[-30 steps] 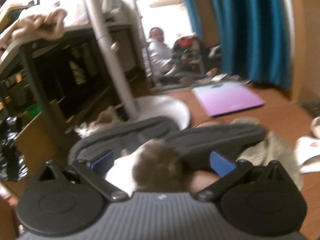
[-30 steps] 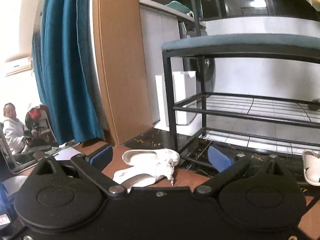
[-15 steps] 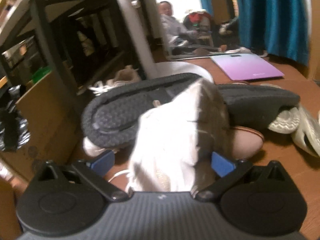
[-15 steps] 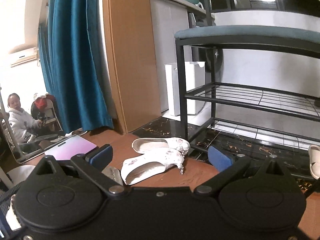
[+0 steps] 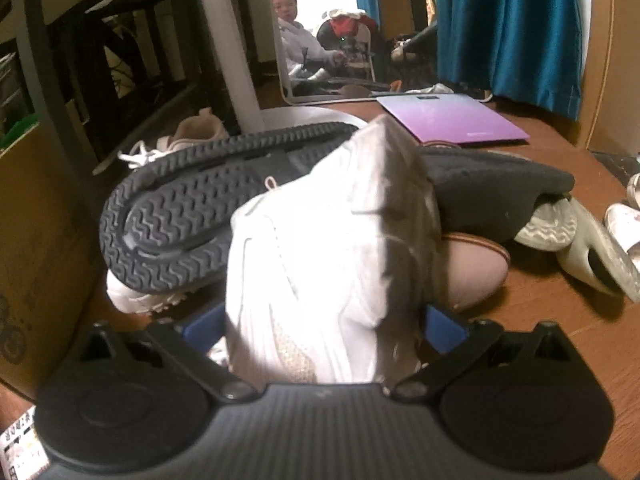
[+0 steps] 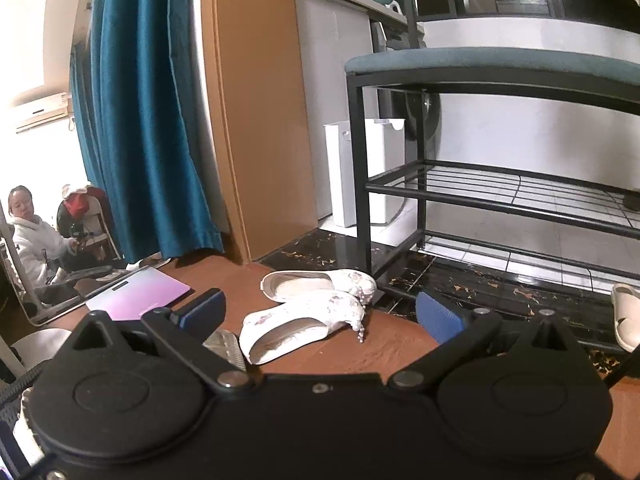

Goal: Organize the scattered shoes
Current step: 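Grasp the white sneaker from the shoe pile with the left tool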

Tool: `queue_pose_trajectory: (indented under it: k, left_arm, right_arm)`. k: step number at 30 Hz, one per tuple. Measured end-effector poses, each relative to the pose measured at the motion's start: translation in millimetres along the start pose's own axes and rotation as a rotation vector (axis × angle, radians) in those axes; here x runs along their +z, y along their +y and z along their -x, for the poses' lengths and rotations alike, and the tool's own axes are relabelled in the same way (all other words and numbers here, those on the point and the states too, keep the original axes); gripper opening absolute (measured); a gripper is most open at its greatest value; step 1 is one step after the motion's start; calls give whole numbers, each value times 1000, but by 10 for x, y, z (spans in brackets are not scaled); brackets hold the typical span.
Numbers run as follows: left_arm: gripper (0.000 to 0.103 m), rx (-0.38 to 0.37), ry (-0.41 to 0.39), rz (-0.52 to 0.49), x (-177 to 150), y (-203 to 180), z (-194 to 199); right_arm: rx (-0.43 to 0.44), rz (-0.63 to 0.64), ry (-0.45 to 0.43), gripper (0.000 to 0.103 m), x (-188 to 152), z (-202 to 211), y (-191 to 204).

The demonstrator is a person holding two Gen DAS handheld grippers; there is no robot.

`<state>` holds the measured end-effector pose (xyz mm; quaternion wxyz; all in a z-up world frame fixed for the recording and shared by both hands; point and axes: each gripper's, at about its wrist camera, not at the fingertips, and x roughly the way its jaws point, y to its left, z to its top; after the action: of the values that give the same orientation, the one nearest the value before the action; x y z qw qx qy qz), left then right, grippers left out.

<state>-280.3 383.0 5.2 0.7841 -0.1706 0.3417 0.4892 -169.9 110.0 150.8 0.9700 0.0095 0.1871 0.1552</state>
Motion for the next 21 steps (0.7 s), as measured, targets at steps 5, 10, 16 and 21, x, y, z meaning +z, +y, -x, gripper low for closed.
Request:
queue_pose_trajectory:
  k: [5, 10, 16, 21]
  left_arm:
    - [77, -47, 29, 2, 46, -57, 47]
    - [73, -126, 76, 13, 84, -77, 162]
    - [73, -203, 14, 30, 173, -104, 502]
    - [73, -277, -83, 7, 300, -300, 808]
  right_arm:
    - [-25, -32, 6, 103, 6, 10, -81]
    - [-45, -62, 6, 103, 7, 10, -182]
    - [-63, -105, 7, 103, -13, 1, -304]
    - [-80, -142, -1, 103, -35, 37, -503]
